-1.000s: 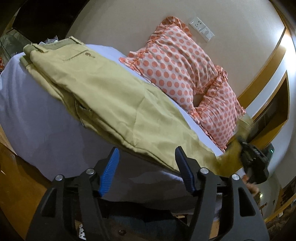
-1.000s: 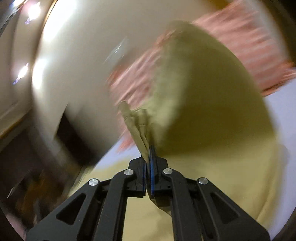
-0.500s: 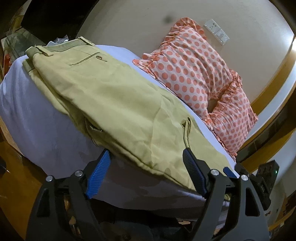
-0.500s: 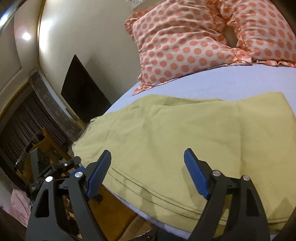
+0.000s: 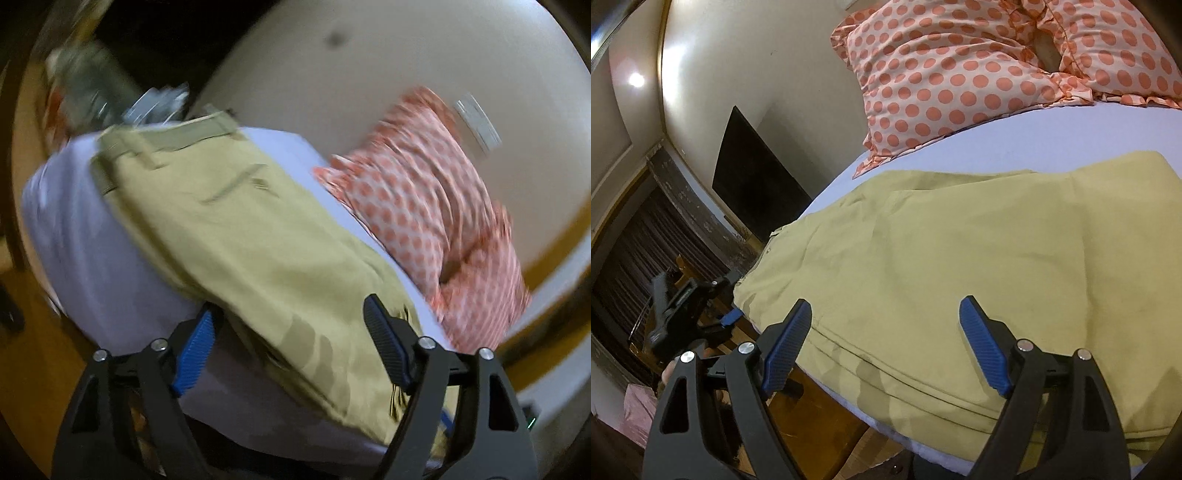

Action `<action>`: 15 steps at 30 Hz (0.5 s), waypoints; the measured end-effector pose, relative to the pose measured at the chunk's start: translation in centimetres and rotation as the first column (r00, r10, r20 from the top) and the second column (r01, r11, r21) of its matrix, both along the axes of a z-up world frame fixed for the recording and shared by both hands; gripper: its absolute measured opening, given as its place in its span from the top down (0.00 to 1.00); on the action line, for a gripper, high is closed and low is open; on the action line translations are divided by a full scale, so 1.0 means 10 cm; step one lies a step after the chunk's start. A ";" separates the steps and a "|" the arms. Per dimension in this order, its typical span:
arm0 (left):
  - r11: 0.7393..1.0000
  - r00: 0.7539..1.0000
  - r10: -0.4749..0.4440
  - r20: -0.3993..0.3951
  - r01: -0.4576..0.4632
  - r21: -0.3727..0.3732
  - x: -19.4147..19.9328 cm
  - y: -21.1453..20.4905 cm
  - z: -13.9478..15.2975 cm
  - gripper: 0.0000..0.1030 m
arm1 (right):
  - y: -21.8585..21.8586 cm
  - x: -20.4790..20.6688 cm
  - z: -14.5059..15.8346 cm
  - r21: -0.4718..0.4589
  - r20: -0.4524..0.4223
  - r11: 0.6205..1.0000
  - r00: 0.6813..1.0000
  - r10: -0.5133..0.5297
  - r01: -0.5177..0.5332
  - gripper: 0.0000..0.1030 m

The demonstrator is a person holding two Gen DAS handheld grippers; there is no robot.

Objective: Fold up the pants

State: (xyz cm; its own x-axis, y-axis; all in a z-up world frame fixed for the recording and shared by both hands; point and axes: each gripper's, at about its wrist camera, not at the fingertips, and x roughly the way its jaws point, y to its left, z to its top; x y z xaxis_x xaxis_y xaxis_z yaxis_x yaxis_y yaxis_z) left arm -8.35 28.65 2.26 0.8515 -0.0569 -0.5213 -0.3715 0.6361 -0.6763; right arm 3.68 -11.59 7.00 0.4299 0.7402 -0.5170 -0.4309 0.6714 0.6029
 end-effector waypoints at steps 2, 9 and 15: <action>0.997 0.999 0.039 0.022 -0.037 -0.073 -0.05 0.19 -0.08 0.41 | -0.03 0.00 0.00 0.007 0.002 1.000 1.000 -0.004 0.004 0.18; 0.989 0.992 0.127 0.018 -0.125 -0.083 0.06 0.64 -0.08 0.87 | -0.13 0.01 0.01 0.013 0.006 1.000 1.000 -0.014 0.014 0.17; 0.946 1.000 0.008 -0.008 -0.005 0.325 0.52 -0.05 0.80 0.91 | -0.57 0.03 0.09 0.035 0.034 0.993 0.992 -0.118 0.117 0.17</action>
State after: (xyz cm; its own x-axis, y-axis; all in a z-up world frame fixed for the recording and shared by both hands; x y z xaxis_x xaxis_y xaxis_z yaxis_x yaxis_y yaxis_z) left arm -3.15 28.14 10.24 0.8465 0.1226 -0.5181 -0.3817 0.8182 -0.4300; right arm 3.99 -17.25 7.94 0.5327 0.7000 -0.4756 -0.3725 0.6986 0.6109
